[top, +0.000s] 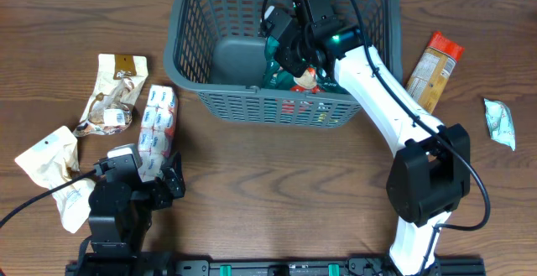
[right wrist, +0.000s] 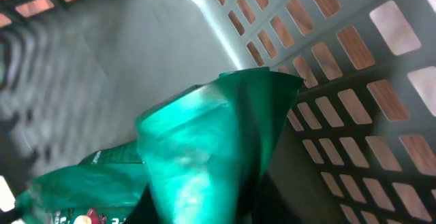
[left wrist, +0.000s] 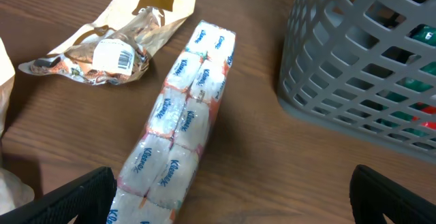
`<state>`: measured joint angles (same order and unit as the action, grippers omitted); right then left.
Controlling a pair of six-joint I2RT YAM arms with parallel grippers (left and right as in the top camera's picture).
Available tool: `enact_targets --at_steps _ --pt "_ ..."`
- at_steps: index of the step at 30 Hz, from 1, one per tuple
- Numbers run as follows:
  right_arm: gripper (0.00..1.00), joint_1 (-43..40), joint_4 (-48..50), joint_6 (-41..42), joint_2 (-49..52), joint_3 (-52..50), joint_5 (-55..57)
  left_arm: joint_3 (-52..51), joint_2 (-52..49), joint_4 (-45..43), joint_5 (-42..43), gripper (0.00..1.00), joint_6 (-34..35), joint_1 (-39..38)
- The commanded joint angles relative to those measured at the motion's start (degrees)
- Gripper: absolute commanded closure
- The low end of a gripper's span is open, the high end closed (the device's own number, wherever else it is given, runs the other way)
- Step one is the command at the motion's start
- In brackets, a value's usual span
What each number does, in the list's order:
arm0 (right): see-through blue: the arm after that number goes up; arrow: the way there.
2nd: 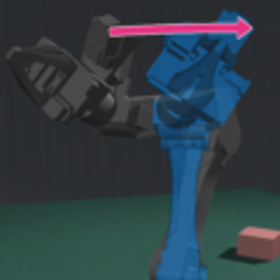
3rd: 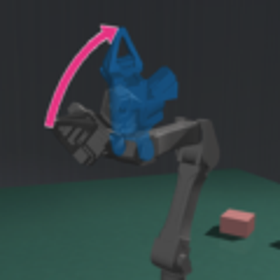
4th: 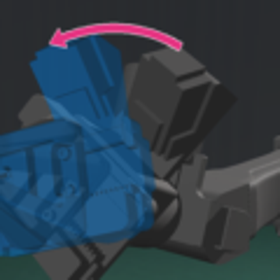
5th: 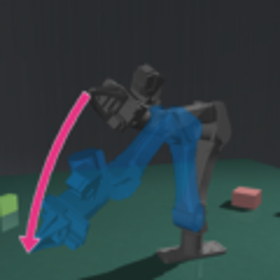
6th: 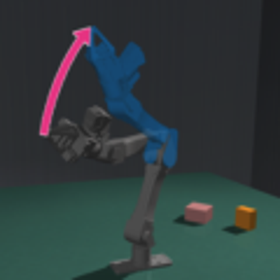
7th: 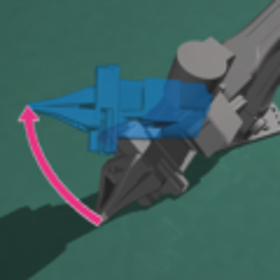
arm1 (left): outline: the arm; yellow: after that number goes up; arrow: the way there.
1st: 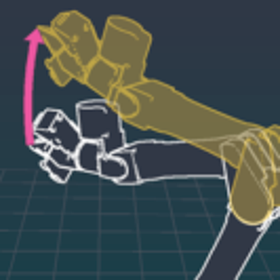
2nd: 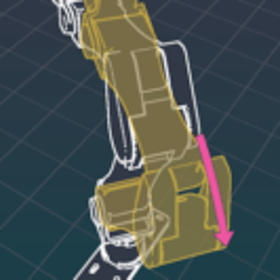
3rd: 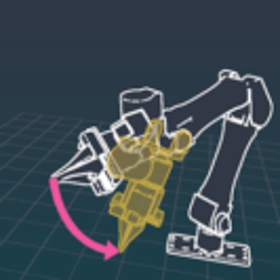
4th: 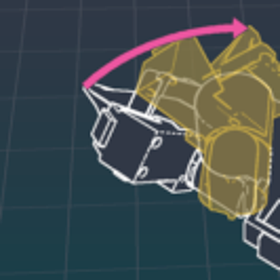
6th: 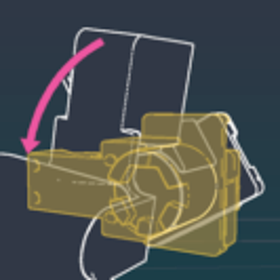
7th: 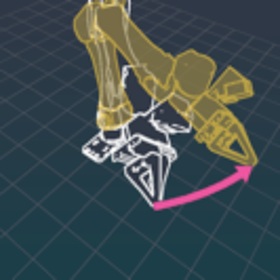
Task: Pack container
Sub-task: 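Carry the pouch into the grey basket and open the right gripper, then move the right gripper to the red spaghetti pack and grasp it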
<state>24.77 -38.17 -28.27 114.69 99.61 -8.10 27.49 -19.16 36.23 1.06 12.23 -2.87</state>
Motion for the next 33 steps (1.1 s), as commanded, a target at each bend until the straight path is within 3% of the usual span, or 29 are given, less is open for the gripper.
enact_targets --at_steps 1,4,5,10,16,21,26,33 --pt "0.53 0.11 0.15 1.70 -1.68 2.54 -1.20 1.25 -0.26 0.20 -0.66 0.01 0.35 -0.22" --pt "0.10 0.11 -1.18 1.73 -2.82 2.56 -1.81 1.25 -0.26 0.20 -0.66 0.01 0.35 -0.22" --pt "0.07 0.11 -1.42 1.73 -3.61 2.56 -2.47 1.25 -0.26 0.20 -0.66 0.01 0.35 -0.22" --pt "0.03 -2.29 -1.57 7.76 -9.16 4.83 -5.18 1.25 -0.26 0.20 -0.66 0.01 0.35 -0.22" --pt "0.12 -10.58 -12.17 17.81 -16.11 17.57 -4.15 1.25 -0.26 0.20 -0.66 0.01 0.35 -0.22" --pt "0.07 -21.99 -21.14 39.89 -20.81 26.12 7.87 1.25 -0.26 0.17 -0.66 0.01 0.35 -0.22" --pt "0.01 -32.83 -32.04 52.59 -22.40 26.01 12.41 1.25 -0.26 0.17 -0.66 0.01 0.35 -0.22" --pt "0.01 -39.21 -37.09 56.74 -17.81 15.91 14.05 1.25 -0.26 0.17 -0.63 0.01 0.35 -0.22"
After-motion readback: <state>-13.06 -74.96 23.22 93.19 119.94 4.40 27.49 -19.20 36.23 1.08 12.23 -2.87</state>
